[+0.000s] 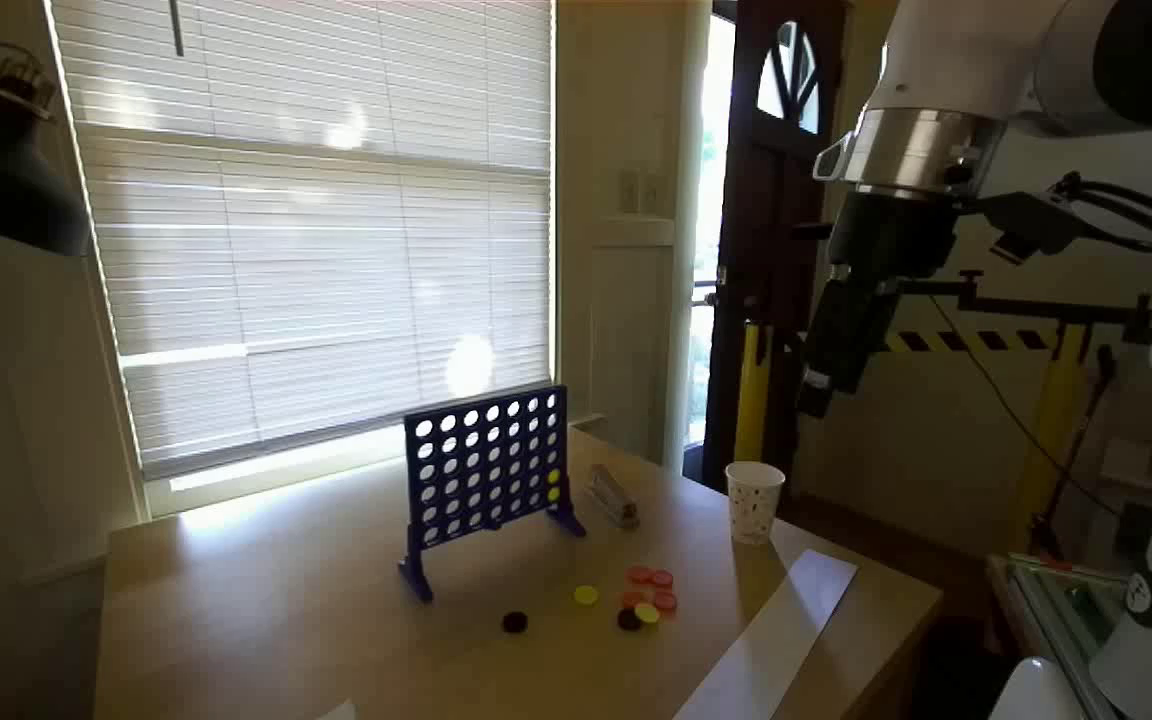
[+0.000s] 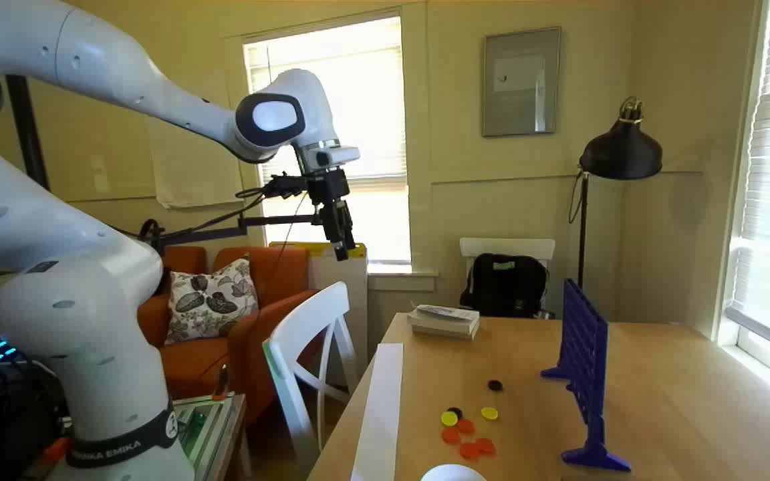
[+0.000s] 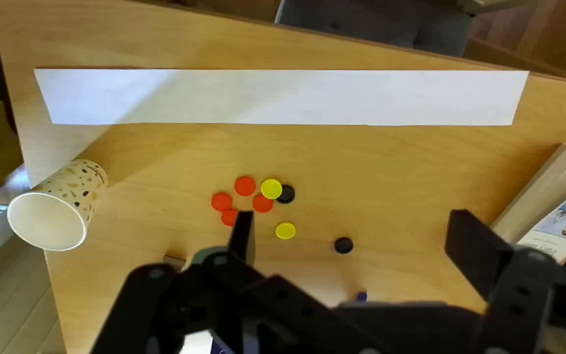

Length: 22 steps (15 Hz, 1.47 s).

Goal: Put one yellow ring inside the blue game board on the right.

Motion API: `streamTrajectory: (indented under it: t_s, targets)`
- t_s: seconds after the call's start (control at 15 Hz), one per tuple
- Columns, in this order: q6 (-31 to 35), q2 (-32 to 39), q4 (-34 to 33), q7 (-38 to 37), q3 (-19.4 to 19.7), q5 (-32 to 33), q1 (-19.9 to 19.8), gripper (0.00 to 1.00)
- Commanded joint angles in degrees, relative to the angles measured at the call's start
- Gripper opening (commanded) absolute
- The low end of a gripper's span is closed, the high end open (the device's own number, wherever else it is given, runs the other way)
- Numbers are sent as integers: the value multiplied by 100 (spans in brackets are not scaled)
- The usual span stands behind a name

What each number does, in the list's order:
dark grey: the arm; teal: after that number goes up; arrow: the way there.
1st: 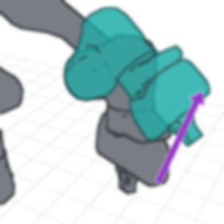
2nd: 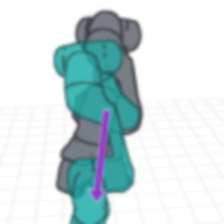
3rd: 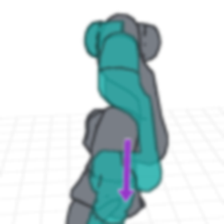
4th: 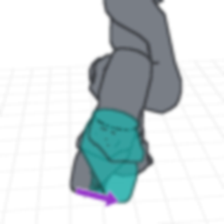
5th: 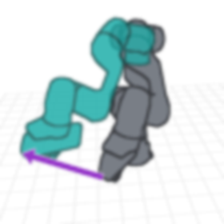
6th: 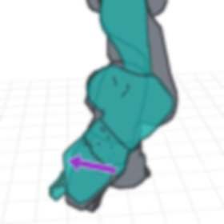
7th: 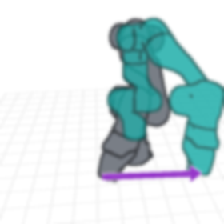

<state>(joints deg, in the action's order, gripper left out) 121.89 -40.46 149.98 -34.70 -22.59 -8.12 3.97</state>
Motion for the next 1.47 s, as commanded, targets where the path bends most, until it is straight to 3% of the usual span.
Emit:
streamTrajectory:
  t_s: [0.0,1.13,1.4]
  targets:
    - [-7,24,-9,-56,83,74,90,100]
    - [-7,26,-9,-56,83,75,90,100]
    - [509,-36,142,-391,118,417,-327,100]
